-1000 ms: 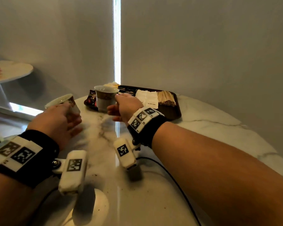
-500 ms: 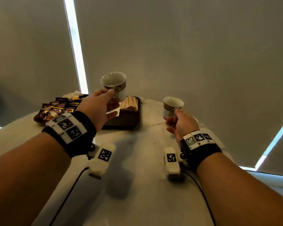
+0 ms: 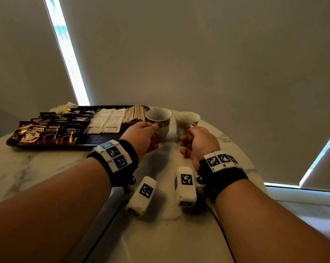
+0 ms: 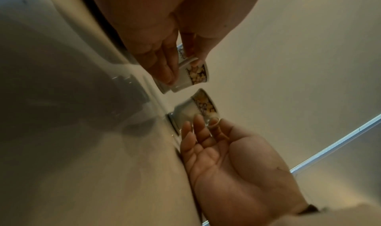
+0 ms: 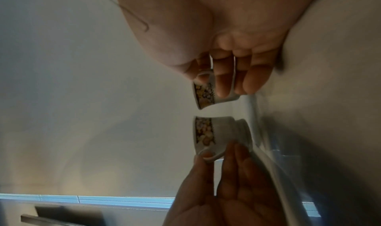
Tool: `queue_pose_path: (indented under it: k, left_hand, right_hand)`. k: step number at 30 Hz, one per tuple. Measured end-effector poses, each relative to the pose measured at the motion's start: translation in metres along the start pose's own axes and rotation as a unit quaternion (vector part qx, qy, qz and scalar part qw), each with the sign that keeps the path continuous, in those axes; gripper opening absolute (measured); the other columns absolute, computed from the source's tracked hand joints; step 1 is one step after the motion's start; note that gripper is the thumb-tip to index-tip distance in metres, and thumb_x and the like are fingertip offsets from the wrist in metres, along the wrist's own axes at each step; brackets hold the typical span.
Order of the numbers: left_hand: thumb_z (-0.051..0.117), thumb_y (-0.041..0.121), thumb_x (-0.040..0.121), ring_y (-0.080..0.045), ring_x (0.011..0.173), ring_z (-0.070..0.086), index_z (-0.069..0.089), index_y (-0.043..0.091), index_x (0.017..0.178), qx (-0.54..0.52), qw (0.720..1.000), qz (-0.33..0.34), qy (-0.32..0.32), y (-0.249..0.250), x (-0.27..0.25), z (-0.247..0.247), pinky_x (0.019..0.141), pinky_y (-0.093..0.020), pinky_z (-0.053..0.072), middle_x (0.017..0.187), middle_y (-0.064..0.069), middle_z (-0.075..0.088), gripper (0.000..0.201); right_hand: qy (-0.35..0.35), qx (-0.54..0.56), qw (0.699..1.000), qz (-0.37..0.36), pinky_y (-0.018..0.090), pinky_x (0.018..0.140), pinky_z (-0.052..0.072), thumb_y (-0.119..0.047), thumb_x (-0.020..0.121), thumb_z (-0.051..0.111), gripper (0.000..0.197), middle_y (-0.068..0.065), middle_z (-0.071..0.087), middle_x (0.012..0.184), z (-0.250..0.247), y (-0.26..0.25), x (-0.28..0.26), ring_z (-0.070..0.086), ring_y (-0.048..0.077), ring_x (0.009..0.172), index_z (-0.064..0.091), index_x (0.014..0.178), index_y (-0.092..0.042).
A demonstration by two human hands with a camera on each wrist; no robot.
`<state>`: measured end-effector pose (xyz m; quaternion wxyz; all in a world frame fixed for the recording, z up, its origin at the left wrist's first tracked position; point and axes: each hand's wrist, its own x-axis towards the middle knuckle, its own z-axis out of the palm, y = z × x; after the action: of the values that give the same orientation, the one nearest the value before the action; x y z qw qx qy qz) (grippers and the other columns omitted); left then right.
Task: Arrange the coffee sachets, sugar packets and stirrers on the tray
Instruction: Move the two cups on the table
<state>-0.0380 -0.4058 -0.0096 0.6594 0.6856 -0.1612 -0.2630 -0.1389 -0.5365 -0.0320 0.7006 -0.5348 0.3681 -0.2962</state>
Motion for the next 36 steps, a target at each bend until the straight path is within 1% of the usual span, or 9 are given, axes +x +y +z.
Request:
queue_pose_path:
  k: [4, 8, 11, 14, 20, 25, 28, 32, 36]
  left_hand:
    - [0.057, 0.025, 0.104, -0.026, 0.082, 0.069, 0.06, 0.01, 0.116, 0.002, 1.0, -0.007, 0.003, -0.004, 0.003, 0.014, 0.075, -0.041, 0.058, 0.096, -0.013, 0.068, 0.019]
    - [0.054, 0.025, 0.105, -0.022, 0.096, 0.07, 0.058, 0.019, 0.124, 0.035, 0.999, -0.025, -0.011, 0.002, -0.001, 0.02, 0.075, -0.037, 0.059, 0.118, -0.009, 0.066, 0.021]
    - [0.054, 0.025, 0.105, -0.02, 0.097, 0.067, 0.054, 0.019, 0.136, 0.066, 0.997, -0.025, -0.018, 0.004, -0.005, 0.021, 0.085, -0.04, 0.059, 0.117, -0.006, 0.063, 0.031]
    - [0.059, 0.026, 0.102, -0.02, 0.104, 0.064, 0.041, 0.019, 0.146, 0.09, 0.996, -0.018, 0.009, 0.006, -0.005, 0.021, 0.089, -0.044, 0.059, 0.111, -0.005, 0.059, 0.048]
    - [0.062, 0.022, 0.1, -0.023, 0.112, 0.061, 0.046, 0.023, 0.145, 0.112, 0.994, -0.006, 0.008, 0.011, -0.01, 0.02, 0.093, -0.047, 0.058, 0.117, -0.004, 0.058, 0.048]
    - [0.062, 0.018, 0.099, -0.021, 0.11, 0.058, 0.048, 0.027, 0.14, 0.104, 0.995, 0.006, 0.001, 0.011, -0.013, 0.019, 0.089, -0.043, 0.059, 0.121, -0.001, 0.056, 0.044]
    - [0.061, 0.019, 0.1, -0.02, 0.11, 0.059, 0.053, 0.026, 0.138, 0.116, 0.993, 0.008, -0.006, 0.011, -0.015, 0.02, 0.091, -0.042, 0.058, 0.118, -0.001, 0.059, 0.04]
    - [0.062, 0.017, 0.099, -0.021, 0.112, 0.06, 0.053, 0.026, 0.139, 0.111, 0.994, 0.005, -0.013, 0.009, -0.015, 0.022, 0.094, -0.046, 0.057, 0.117, -0.002, 0.061, 0.042]
    - [0.063, 0.017, 0.098, -0.022, 0.114, 0.06, 0.051, 0.026, 0.142, 0.111, 0.994, 0.002, -0.024, 0.009, -0.016, 0.023, 0.095, -0.048, 0.057, 0.121, -0.004, 0.062, 0.047]
  right_hand:
    - [-0.002, -0.028, 1.0, -0.001, 0.031, 0.05, 0.046, -0.026, 0.102, 0.045, 0.02, 0.008, 0.067, 0.087, -0.001, 0.0, 0.004, 0.06, 0.023, 0.067, 0.059, 0.112, -0.016]
    - [0.039, -0.042, 0.998, -0.005, 0.032, 0.053, 0.047, -0.031, 0.099, 0.055, 0.01, 0.006, 0.065, 0.088, -0.003, 0.002, 0.008, 0.056, 0.02, 0.058, 0.06, 0.102, -0.023]
    - [0.065, -0.064, 0.995, -0.028, 0.034, 0.058, 0.051, -0.032, 0.095, 0.064, 0.008, 0.003, 0.065, 0.088, -0.004, 0.001, 0.011, 0.06, 0.022, 0.053, 0.061, 0.094, -0.025]
    - [0.063, -0.071, 0.994, -0.054, 0.038, 0.067, 0.058, -0.028, 0.094, 0.066, 0.011, -0.002, 0.064, 0.086, -0.004, 0.0, 0.014, 0.064, 0.025, 0.058, 0.062, 0.084, -0.026]
    - [0.019, -0.082, 0.994, -0.064, 0.047, 0.089, 0.058, -0.023, 0.096, 0.064, 0.015, -0.012, 0.062, 0.09, -0.001, 0.002, 0.018, 0.061, 0.014, 0.084, 0.064, 0.084, -0.033]
    - [-0.009, -0.105, 0.991, -0.081, 0.045, 0.102, 0.051, -0.022, 0.092, 0.065, 0.03, -0.006, 0.065, 0.119, 0.002, 0.004, 0.018, 0.058, 0.02, 0.115, 0.065, 0.121, -0.029]
    - [-0.012, -0.112, 0.99, -0.081, 0.048, 0.101, 0.051, -0.027, 0.086, 0.07, 0.03, -0.003, 0.062, 0.124, 0.003, 0.005, 0.017, 0.058, 0.023, 0.114, 0.06, 0.112, -0.037]
    - [-0.019, -0.124, 0.988, -0.094, 0.051, 0.097, 0.053, -0.029, 0.086, 0.07, 0.015, -0.004, 0.063, 0.109, 0.002, 0.004, 0.015, 0.06, 0.023, 0.105, 0.058, 0.094, -0.035]
    - [-0.06, -0.161, 0.979, -0.11, 0.047, 0.101, 0.051, -0.028, 0.093, 0.066, 0.014, -0.003, 0.067, 0.12, 0.002, 0.003, 0.01, 0.06, 0.018, 0.107, 0.067, 0.106, -0.033]
